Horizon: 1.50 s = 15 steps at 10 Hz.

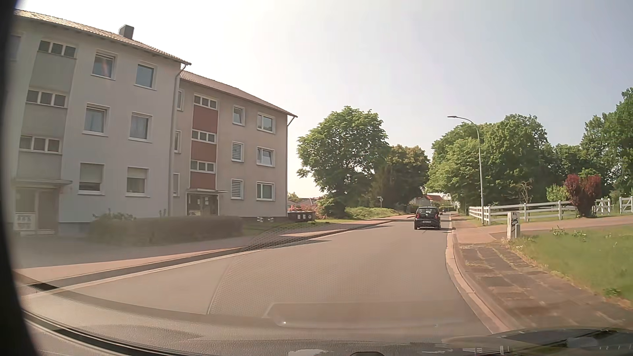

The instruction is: Follow the waypoints while adhering to traffic rules and regulations

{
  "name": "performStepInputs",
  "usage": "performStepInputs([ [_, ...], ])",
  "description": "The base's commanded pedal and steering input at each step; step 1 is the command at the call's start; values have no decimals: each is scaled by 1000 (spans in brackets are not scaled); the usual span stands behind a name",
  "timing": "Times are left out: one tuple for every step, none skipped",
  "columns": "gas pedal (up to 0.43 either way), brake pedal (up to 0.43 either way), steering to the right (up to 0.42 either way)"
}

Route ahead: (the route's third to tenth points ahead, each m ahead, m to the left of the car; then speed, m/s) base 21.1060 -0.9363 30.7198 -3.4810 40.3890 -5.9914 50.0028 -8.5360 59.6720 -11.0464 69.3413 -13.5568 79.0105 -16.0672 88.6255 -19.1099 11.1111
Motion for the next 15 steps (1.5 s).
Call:
performStepInputs([
  [240,0,100],
  [248,0,97],
  [248,0,95],
  [248,0,93],
  [248,0,91],
  [248,0,85],
  [248,0,77],
  [248,0,65],
  [248,0,58],
  [248,0,51],
  [240,0,48],
  [240,0,43],
  [240,0,38],
  [240,0,28],
  [240,0,22],
])
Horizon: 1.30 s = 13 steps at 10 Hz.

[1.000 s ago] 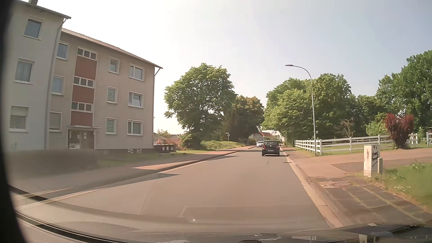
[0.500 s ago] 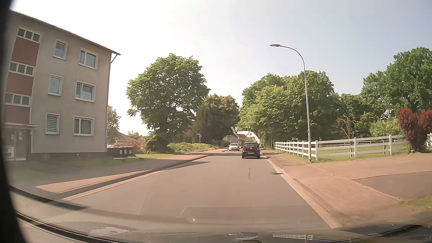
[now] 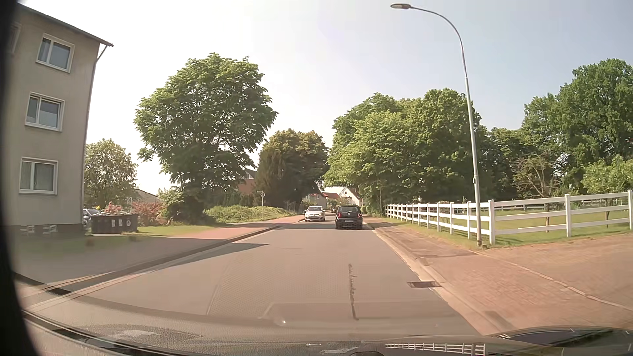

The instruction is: Follow the waypoints while adhering to traffic rules and regulations

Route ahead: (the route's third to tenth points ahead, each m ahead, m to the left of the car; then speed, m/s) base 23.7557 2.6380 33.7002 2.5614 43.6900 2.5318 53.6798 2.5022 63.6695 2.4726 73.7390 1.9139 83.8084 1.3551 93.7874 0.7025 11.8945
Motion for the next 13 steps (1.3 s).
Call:
performStepInputs([
  [240,0,18],
  [240,0,17],
  [228,0,16],
  [220,0,14],
  [220,0,9],
  [220,0,5],
  [220,0,5],
  [220,0,3],
  [220,0,-1],
  [228,0,-2],
  [228,0,-3],
  [228,0,-6],
  [228,0,-8],
])
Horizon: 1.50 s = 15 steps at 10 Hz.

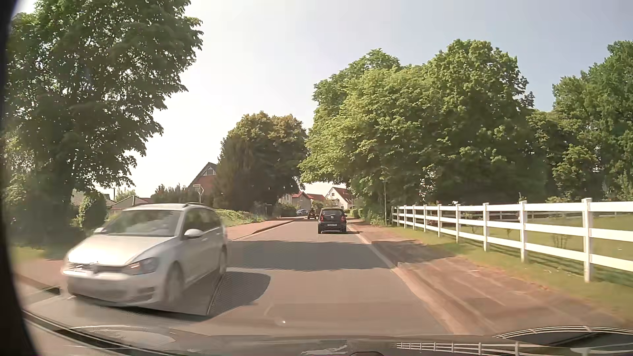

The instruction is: Follow the waypoints while adhering to traffic rules and regulations

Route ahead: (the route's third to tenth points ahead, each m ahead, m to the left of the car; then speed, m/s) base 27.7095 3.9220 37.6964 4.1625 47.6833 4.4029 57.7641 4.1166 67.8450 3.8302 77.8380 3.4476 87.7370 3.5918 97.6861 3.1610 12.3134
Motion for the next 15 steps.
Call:
performStepInputs([
  [228,0,-10],
  [228,0,-13],
  [228,0,-13],
  [228,0,-13],
  [228,0,-13],
  [228,0,-12],
  [228,0,-11],
  [228,0,-10],
  [228,0,-10],
  [228,0,-10],
  [228,0,-9],
  [228,0,-7],
  [228,0,-7],
  [228,0,-6],
  [228,0,-5],
])
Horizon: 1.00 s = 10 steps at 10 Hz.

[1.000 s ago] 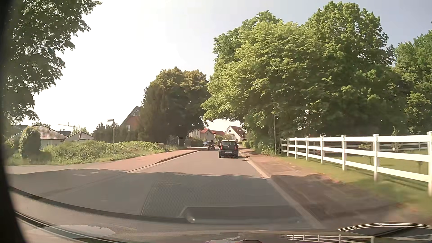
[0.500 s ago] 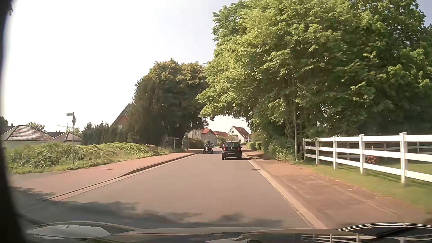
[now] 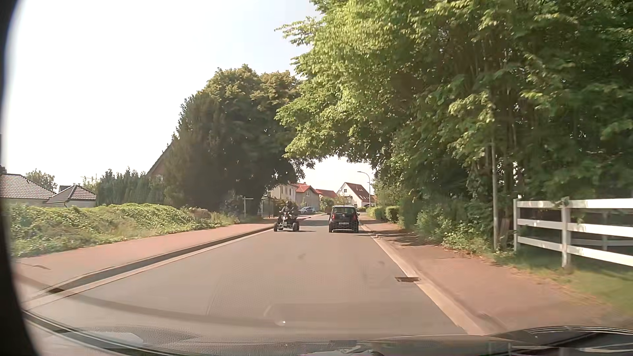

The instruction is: Follow the waypoints while adhering to traffic rules and regulations

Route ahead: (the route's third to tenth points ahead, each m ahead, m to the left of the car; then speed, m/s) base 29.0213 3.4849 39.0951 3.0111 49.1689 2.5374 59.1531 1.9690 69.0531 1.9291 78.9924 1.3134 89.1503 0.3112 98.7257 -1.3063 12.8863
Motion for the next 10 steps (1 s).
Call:
performStepInputs([
  [228,0,-5],
  [228,0,-5],
  [228,0,-4],
  [228,0,-3],
  [220,0,-2],
  [209,0,-2],
  [209,0,-1],
  [209,0,-1],
  [197,0,0],
  [197,0,0],
])
